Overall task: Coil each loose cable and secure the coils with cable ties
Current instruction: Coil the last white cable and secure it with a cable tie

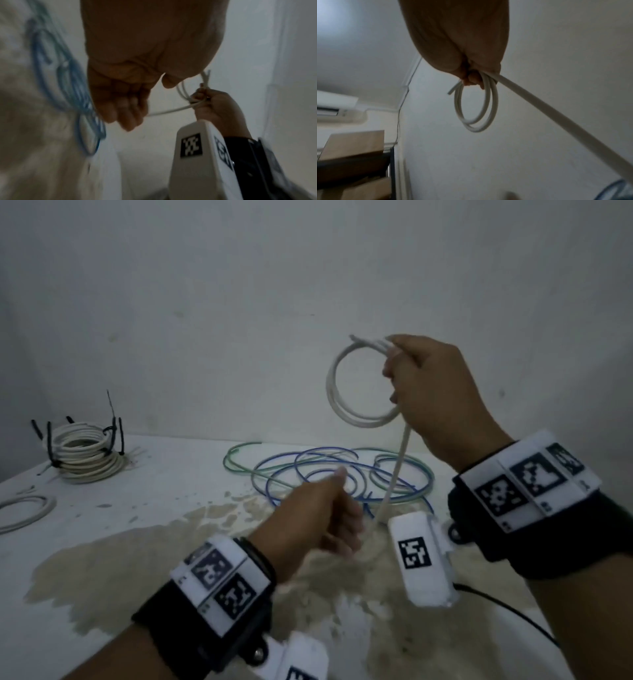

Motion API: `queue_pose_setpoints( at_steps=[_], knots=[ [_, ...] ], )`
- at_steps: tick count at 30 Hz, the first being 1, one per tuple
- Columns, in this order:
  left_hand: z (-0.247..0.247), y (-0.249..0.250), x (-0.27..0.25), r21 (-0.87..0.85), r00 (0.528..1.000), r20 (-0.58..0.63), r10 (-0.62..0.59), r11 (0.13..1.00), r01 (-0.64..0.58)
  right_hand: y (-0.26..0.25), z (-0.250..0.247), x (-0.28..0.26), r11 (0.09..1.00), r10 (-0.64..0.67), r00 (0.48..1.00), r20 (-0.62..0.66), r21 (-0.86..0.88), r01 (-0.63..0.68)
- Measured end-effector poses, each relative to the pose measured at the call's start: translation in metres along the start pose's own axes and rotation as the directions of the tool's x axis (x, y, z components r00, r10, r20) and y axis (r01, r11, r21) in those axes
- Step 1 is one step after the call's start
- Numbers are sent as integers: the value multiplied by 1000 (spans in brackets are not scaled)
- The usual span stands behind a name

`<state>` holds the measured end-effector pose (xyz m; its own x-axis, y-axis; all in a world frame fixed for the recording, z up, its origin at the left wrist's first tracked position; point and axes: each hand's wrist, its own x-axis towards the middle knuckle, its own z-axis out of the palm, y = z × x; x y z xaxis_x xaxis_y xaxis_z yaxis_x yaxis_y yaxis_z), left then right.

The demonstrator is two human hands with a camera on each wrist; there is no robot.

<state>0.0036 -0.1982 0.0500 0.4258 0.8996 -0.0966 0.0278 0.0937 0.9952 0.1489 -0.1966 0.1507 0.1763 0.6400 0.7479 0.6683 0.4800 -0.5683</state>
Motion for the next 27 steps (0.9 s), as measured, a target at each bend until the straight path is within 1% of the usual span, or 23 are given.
queue_pose_setpoints(
  at_steps=[1, 2, 3, 4, 5, 6, 7, 8, 9, 11, 12, 14, 15, 19, 22, 23, 25, 27],
  knots=[
    [10, -8, 0, -95, 966, 173, -190, 973, 209, 2, -1, 0, 995, 49, 997, -66, 90, -43],
    [18, -15, 3, -192, 913, 308, -268, 922, 335, 4, 0, -3, 982, 98, 989, -108, 171, -79],
    [24, -19, 8, -332, 888, 377, -263, 857, 394, 5, 1, -7, 962, 153, 979, -133, 249, -116],
    [27, -20, 15, -498, 905, 359, -230, 772, 394, 7, 2, -12, 936, 207, 968, -143, 316, -153],
    [27, -19, 24, -644, 942, 268, -201, 690, 330, 11, 2, -18, 914, 248, 958, -143, 363, -183],
    [26, -14, 31, -735, 973, 141, -184, 639, 227, 17, 2, -26, 898, 278, 951, -139, 389, -205],
    [24, -9, 37, -780, 986, 26, -164, 613, 122, 23, 2, -35, 888, 302, 944, -136, 401, -226],
    [21, -5, 41, -797, 989, -55, -139, 602, 41, 32, 2, -43, 878, 325, 936, -134, 410, -246],
    [19, -3, 45, -790, 986, -117, -115, 613, -22, 40, 3, -52, 862, 356, 926, -124, 426, -275],
    [16, -4, 47, -698, 970, -235, -58, 705, -127, 56, 3, -66, 803, 434, 898, -77, 484, -347],
    [14, -6, 48, -631, 953, -302, -17, 753, -187, 63, 2, -72, 785, 461, 886, -51, 490, -380],
    [10, -10, 48, -509, 908, -410, 87, 804, -307, 75, 0, -80, 793, 484, 875, -14, 429, -432],
    [6, -13, 49, -468, 892, -434, 124, 815, -341, 80, -1, -83, 802, 486, 874, 13, 390, -452],
    [-4, -22, 52, -284, 878, -426, 220, 889, -360, 88, 6, -91, 823, 473, 868, 153, 274, -497],
    [-4, -25, 52, -165, 869, -384, 313, 902, -398, 86, 17, -98, 876, 422, 864, 276, 120, -466],
    [-4, -26, 53, -131, 869, -358, 343, 903, -410, 85, 20, -101, 891, 394, 861, 321, 98, -444],
    [-6, -28, 54, -53, 880, -290, 375, 912, -406, 84, 26, -105, 906, 342, 854, 392, 103, -410],
    [-9, -31, 56, 24, 907, -211, 365, 929, -369, 86, 29, -106, 912, 331, 839, 432, 82, -403]
  ],
)
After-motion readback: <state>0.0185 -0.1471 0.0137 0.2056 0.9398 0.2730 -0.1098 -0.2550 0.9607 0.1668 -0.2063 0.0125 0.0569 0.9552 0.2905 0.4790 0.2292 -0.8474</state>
